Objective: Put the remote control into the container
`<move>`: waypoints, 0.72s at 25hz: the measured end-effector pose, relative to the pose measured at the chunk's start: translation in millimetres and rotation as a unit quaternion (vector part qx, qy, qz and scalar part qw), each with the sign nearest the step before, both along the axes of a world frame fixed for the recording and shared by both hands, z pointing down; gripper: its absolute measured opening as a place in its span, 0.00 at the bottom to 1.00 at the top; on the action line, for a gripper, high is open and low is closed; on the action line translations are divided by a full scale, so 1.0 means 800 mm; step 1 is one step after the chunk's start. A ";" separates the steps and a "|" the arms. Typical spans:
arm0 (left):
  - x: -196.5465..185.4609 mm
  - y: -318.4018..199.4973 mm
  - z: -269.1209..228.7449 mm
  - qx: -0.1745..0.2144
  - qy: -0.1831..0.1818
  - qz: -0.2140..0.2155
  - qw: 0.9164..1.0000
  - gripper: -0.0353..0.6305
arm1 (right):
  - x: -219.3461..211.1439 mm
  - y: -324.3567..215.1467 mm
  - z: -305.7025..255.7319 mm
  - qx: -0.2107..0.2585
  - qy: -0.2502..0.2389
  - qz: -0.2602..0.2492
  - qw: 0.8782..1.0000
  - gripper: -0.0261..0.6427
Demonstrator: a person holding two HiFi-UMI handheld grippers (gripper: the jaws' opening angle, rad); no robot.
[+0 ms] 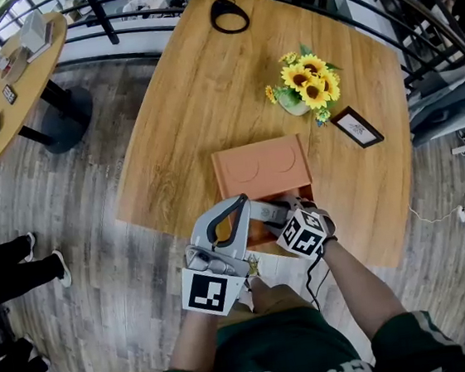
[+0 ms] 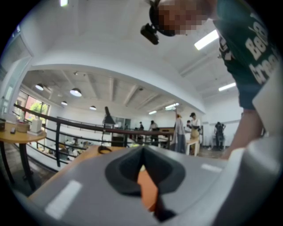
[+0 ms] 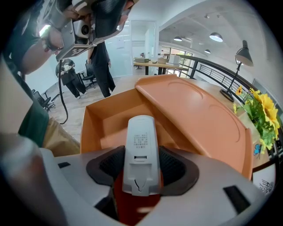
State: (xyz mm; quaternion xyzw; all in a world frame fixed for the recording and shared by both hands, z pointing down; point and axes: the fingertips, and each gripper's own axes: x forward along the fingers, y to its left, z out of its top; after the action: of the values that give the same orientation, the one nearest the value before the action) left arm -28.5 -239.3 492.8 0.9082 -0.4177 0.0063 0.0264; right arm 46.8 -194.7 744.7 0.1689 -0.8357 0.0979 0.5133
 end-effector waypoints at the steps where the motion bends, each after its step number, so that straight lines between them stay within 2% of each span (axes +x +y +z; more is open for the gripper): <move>1: -0.001 0.000 0.000 -0.001 0.003 -0.002 1.000 0.05 | 0.000 0.000 0.000 -0.003 0.001 0.000 1.000 0.42; 10: -0.001 0.004 -0.002 -0.014 0.043 -0.009 0.999 0.05 | 0.001 0.001 0.004 -0.031 0.024 -0.004 0.999 0.43; 18: 0.000 0.010 0.002 -0.019 0.041 -0.008 0.999 0.05 | 0.002 0.000 0.005 -0.021 0.014 0.000 1.000 0.43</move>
State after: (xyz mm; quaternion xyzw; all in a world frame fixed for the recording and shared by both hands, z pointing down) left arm -28.1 -231.6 494.8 0.9038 -0.4229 -0.0234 0.0609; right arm 48.5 -194.4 748.8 0.1597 -0.8261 0.1133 0.5284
